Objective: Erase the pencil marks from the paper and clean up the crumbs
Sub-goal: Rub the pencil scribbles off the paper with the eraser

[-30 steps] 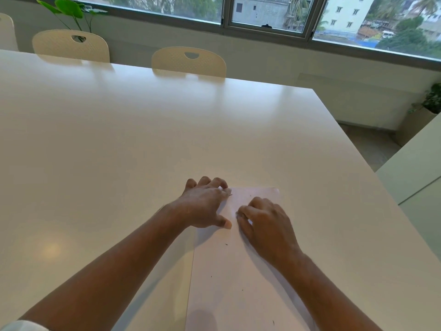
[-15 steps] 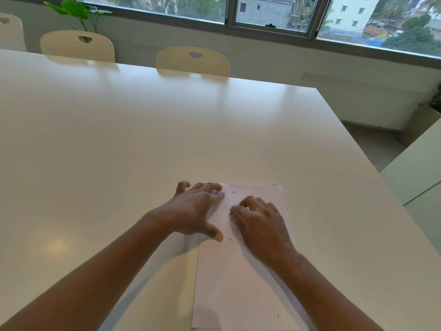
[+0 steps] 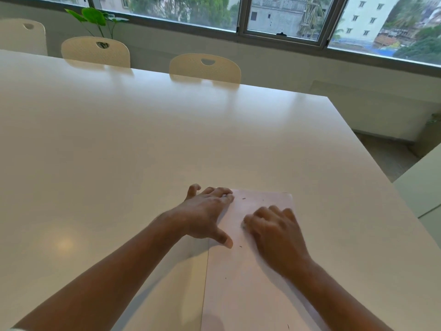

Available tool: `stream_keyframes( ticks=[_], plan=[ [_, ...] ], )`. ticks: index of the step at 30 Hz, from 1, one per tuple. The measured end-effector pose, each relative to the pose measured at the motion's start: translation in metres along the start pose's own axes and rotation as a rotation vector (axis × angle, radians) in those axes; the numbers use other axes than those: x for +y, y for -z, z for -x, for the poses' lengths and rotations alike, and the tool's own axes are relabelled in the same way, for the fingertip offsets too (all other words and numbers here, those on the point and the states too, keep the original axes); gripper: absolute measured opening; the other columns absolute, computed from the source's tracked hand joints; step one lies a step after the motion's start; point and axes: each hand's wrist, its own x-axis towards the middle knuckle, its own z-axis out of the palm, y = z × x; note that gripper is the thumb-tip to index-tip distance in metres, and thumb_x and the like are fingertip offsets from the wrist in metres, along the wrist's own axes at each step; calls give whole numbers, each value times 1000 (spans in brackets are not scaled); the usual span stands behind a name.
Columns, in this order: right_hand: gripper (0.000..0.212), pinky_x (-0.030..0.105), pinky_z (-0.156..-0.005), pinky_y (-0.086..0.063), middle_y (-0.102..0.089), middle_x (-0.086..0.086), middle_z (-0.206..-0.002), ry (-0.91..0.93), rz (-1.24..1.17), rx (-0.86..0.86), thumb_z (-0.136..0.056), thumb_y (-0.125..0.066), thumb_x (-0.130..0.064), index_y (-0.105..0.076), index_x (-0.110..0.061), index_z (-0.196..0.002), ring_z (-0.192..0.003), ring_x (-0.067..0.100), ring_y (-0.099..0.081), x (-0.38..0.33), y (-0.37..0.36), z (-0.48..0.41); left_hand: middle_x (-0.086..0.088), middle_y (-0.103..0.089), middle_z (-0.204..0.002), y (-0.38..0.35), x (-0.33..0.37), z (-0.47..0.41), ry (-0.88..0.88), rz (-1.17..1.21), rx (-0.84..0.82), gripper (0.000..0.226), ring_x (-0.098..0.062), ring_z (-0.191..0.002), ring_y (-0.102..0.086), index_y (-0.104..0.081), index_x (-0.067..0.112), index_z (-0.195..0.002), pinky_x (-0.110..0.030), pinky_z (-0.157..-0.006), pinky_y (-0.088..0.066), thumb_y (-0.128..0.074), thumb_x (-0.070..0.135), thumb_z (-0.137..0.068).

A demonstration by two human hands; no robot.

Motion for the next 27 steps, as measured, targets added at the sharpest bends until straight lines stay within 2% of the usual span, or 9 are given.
stream_keyframes(
  ticks=[4,7,9,11,13,15,22,24,27],
  plan=[
    [11,40,-79,-41,-71,-6,-89,-292,54,39,-95,-67,-31,-75,-29,-88,-91,25,-65,25,-4,-24,10,-11,-176,0,-1,1,-4,8,0,126,-9,-160,-7,-14,23,-169,-51,-125,4,-75,78,-75],
    [8,39,-73,-42,-64,-6,-81,-132,44,-7,-87,-71,-27,-68,-27,-80,-79,23,-62,-14,-5,-14,10,-9,-176,-1,-2,-1,-3,1,-9,128,-10,-160,-5,-10,21,-169,-50,-126,5,-74,80,-75],
    [12,38,-71,-43,-62,-9,-81,3,-10,-23,-93,-67,-33,-68,-29,-82,-76,17,-58,-34,-1,0,9,-7,-176,-1,-3,-2,-6,-1,-14,129,-10,-161,-3,-9,21,-169,-49,-126,4,-73,80,-75],
    [21,39,-72,-41,-63,-8,-79,-55,8,14,-97,-62,-37,-68,-28,-79,-77,18,-59,-21,-2,-2,10,-8,-176,-1,-3,-2,-10,9,-14,126,-10,-160,-4,-11,22,-168,-48,-125,4,-73,81,-75],
    [24,40,-75,-41,-66,-5,-79,-220,94,77,-96,-61,-36,-69,-25,-76,-81,24,-63,6,-7,-12,11,-10,-175,-1,-3,-1,-14,19,-18,123,-8,-160,-6,-14,24,-168,-48,-125,4,-73,80,-76],
    [24,41,-78,-43,-69,-5,-84,-330,100,54,-96,-60,-34,-73,-25,-79,-88,25,-65,23,-5,-21,12,-11,-175,-1,-3,-1,-13,19,-17,122,-8,-159,-6,-14,24,-167,-48,-125,3,-73,79,-76],
    [24,38,-72,-45,-65,-7,-77,-131,2,-9,-97,-62,-33,-70,-26,-76,-76,19,-60,-18,0,-6,11,-6,-176,-2,-4,-2,-9,14,-31,126,-10,-160,-4,-10,23,-168,-49,-125,3,-72,81,-76],
    [25,40,-74,-46,-68,-5,-79,-245,68,52,-95,-60,-35,-70,-25,-75,-81,23,-65,6,-4,-14,12,-7,-175,-1,-4,-2,-15,17,-27,122,-10,-160,-5,-12,26,-168,-49,-125,3,-74,79,-76],
    [24,40,-80,-45,-72,-4,-89,-404,90,30,-96,-59,-37,-77,-26,-85,-89,25,-67,35,-2,-29,13,-6,-175,-1,-2,-2,-12,22,-42,118,-10,-160,-4,-12,31,-168,-51,-125,4,-75,75,-78]
  ],
)
